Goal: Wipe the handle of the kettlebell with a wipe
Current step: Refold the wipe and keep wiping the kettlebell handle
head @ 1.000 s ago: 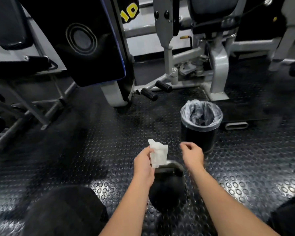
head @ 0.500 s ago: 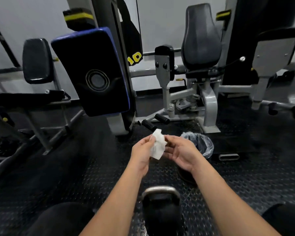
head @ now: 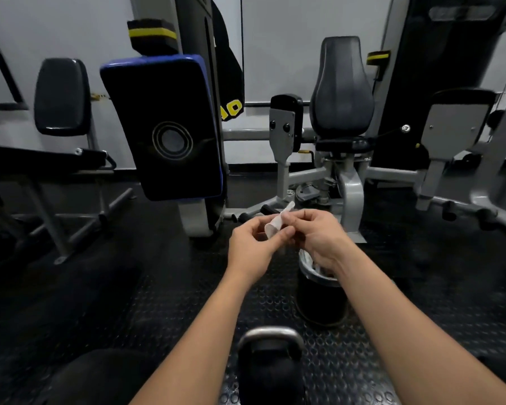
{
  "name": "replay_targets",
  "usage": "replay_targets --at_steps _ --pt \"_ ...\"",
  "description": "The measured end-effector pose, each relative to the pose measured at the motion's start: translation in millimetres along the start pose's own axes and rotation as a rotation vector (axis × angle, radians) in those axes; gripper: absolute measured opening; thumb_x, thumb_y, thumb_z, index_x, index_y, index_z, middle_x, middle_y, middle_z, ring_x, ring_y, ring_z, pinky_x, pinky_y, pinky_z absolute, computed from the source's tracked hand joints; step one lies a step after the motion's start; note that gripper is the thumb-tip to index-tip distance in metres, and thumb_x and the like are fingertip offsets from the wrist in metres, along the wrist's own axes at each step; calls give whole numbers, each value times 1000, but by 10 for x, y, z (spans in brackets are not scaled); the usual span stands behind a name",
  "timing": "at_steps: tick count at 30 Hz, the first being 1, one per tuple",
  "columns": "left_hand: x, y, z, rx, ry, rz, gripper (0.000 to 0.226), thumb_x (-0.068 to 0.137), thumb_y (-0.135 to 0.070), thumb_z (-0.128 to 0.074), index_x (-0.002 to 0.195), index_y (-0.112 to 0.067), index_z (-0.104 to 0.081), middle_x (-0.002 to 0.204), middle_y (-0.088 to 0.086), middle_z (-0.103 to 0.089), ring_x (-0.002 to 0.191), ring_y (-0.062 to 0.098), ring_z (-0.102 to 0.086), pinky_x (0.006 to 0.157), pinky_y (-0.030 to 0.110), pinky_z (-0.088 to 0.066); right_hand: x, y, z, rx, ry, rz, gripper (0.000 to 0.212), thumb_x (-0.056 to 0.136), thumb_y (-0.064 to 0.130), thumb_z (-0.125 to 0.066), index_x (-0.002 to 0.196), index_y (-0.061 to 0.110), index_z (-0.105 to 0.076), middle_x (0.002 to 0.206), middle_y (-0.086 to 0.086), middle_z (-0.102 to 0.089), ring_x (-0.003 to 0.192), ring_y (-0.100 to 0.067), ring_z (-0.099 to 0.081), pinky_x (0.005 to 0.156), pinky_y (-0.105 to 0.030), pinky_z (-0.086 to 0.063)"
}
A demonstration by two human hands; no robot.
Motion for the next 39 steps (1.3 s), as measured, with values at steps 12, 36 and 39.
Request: replay_targets --at_steps 12,36,39 --pt "624 73 438 129 -43 52 13 93 -23 -76 105 -19 -80 95 0 -79 89 9 -72 74 28 -61 349 59 158 31 -52 -25 17 93 6 -63 79 10 -54 89 -18 -68 81 -31 -66 75 -43 -57" --pt "1134 -95 270 127 -27 14 28 109 -32 -47 91 -31 -70 77 -7 -63 78 15 -55 77 38 -45 551 -188 542 142 263 -31 69 69 -1 -81 133 4 -55 104 -19 -66 80 -22 -66 63 -31 -55" --pt "1149 -215 219 338 -2 -91 25 108 -33 -47 100 -23 -68 80 -3 -62 74 12 -54 74 33 -45 545 -291 375 -162 343 -22 76 62 19 -92 131 19 -61 123 -9 -67 93 -17 -65 70 -28 -52"
Point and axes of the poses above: each hand's wrist, its own x-axis towards the middle knuckle, its own z-axis out of the back of the hand, y = z × x, the point moved 2 cm from there along x, towards the middle knuckle
